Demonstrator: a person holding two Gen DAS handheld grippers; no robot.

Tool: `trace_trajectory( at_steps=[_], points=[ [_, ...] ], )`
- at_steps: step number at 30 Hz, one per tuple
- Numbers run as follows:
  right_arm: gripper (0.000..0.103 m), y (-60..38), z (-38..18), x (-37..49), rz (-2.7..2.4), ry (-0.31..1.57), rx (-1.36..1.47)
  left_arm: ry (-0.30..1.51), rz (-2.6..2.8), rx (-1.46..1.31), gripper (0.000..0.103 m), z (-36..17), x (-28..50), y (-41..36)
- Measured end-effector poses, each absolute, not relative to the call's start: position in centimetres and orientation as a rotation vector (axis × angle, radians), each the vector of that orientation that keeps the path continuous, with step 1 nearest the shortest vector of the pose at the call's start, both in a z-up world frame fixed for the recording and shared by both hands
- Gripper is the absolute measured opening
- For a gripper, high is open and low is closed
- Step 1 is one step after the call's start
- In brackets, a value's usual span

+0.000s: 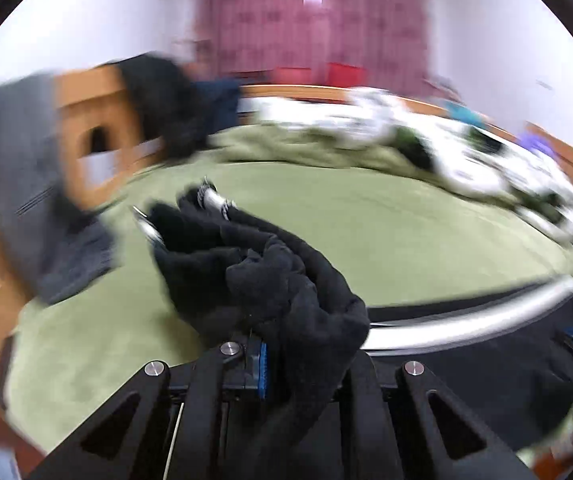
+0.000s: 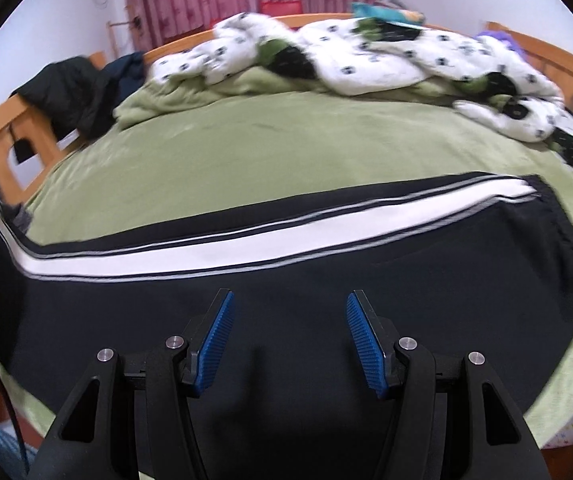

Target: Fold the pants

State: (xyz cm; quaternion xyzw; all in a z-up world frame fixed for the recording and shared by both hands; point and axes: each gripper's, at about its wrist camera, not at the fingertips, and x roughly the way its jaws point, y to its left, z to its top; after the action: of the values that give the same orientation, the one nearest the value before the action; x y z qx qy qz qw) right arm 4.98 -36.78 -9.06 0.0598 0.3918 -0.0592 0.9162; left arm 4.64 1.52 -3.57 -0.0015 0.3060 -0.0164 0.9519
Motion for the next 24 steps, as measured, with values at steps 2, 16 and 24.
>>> trace_trajectory(
  at_steps=[2,16,24],
  points=[
    [0.058,-38.3,-8.8,4.5,-0.144,0.796,0.143,0.646,-0.119,0.032,0.012,-4.2,4.3,-3.3],
    [0.058,-40.8,-9.7,4.5,-0.091,0.812,0.284,0.843,-0.323,0.129,0.021,-15.2,-0.3,-19.1],
    [0.058,-36.9,-9.7,5.4,0.103,0.824,0.344,0.791,-0.358,-0.011,0.062,-11.5,-3.7,-8.9]
  ],
)
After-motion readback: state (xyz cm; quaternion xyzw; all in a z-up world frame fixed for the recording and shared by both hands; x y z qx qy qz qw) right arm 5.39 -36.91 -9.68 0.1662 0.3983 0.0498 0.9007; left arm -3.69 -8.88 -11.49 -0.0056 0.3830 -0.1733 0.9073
